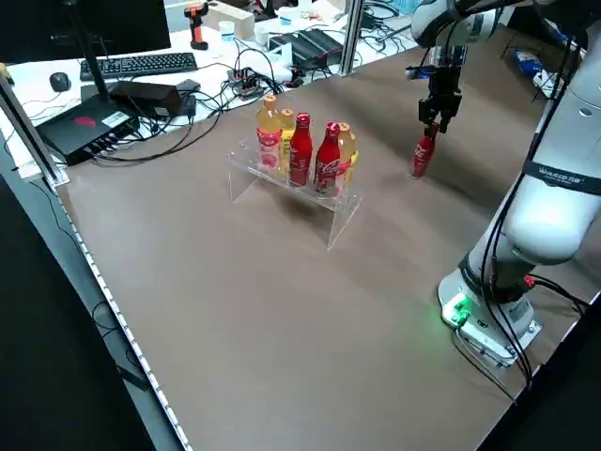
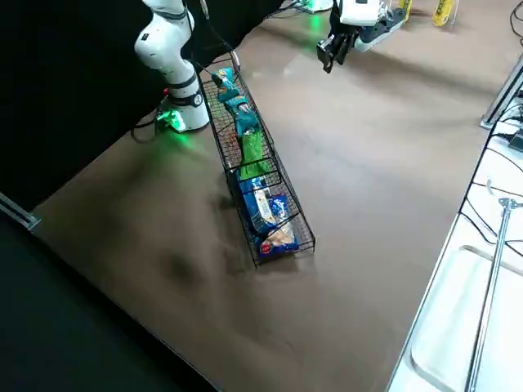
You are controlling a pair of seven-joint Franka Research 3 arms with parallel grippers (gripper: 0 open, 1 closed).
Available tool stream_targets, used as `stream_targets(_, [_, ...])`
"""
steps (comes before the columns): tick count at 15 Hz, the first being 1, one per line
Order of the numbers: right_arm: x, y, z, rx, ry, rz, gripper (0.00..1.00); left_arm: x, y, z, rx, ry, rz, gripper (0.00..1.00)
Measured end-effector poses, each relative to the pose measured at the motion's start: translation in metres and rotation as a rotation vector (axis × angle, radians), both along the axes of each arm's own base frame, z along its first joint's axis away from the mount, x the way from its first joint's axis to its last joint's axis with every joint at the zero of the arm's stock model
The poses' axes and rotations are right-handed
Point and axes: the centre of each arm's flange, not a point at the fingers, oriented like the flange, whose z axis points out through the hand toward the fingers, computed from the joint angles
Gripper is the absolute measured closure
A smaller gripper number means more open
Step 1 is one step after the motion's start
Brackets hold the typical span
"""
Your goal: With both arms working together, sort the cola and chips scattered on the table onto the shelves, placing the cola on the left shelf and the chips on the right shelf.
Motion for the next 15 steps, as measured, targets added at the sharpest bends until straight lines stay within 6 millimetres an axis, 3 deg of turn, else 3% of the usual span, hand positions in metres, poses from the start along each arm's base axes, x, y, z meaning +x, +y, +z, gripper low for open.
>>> stream_targets(2, [0.0, -0.004, 0.001, 0.001, -0.006, -0.002, 0.55, 0.0, 0.0, 0.0, 0.001, 0.0, 0.004, 0.41])
stream_targets(4, [0.001, -0.009, 0.003, 0.002, -0.016, 0.0, 0.47, -0.001, 0.0, 0.0, 0.003, 0.0, 0.006, 0.43])
stream_targets(8, [-0.008, -0.043, 0.023, 0.022, -0.059, 0.007, 0.46, -0.001, -0.001, -0.001, 0.002, -0.002, 0.006, 0.49])
stream_targets(11, [-0.012, -0.039, 0.033, 0.043, -0.085, 0.037, 0.41, 0.001, -0.004, 0.001, -0.013, -0.023, 0.006, 0.49])
stream_targets(15, [-0.023, -0.011, 0.037, 0.018, -0.157, 0.095, 0.08, 0.003, -0.005, 0.002, -0.02, -0.036, 0.015, 0.49])
